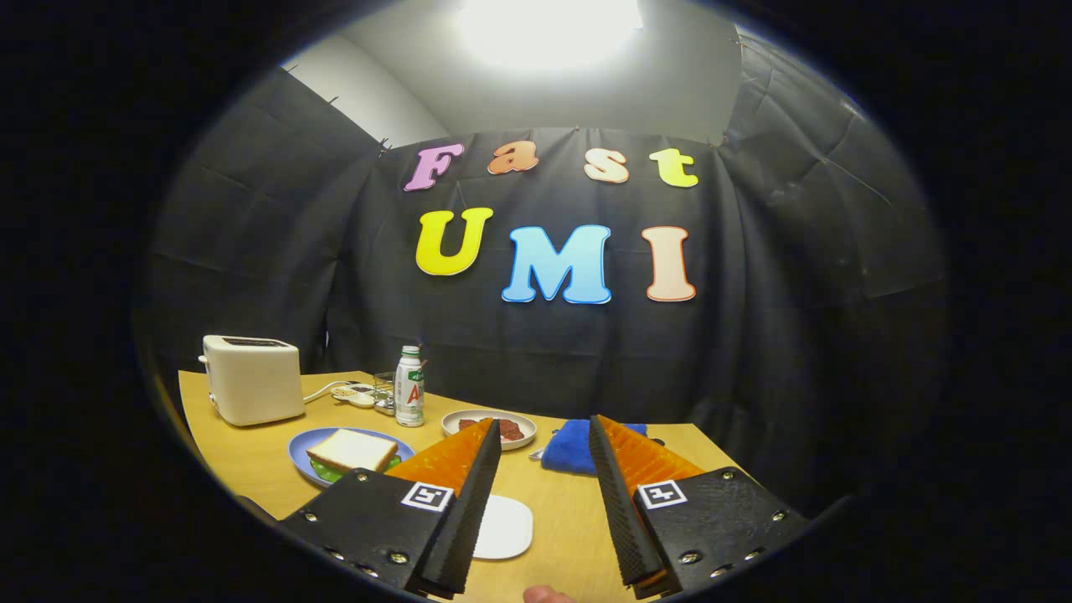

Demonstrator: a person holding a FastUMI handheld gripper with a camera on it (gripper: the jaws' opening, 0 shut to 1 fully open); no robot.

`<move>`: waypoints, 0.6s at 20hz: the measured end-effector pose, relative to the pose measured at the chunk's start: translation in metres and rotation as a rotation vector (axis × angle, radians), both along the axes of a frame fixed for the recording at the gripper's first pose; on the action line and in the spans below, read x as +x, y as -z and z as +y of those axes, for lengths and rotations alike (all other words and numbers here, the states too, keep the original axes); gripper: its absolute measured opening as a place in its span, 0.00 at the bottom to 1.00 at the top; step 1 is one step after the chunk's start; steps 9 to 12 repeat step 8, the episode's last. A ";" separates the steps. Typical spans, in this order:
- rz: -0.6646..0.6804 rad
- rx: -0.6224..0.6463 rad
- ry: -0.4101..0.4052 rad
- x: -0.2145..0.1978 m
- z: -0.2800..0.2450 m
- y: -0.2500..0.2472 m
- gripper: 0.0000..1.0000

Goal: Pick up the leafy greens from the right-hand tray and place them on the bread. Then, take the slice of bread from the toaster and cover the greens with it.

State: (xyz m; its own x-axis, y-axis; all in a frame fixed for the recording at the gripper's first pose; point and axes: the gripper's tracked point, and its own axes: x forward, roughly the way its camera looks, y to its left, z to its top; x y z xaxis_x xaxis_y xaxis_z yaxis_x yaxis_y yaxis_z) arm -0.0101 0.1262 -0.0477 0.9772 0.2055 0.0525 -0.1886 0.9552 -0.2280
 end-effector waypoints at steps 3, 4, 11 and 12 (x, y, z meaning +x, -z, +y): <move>-0.010 -0.003 0.018 0.002 -0.053 -0.007 0.65; -0.014 -0.010 0.026 0.006 -0.073 -0.010 0.65; 0.018 0.072 0.051 0.037 -0.148 -0.005 0.65; 0.018 0.072 0.051 0.037 -0.148 -0.005 0.65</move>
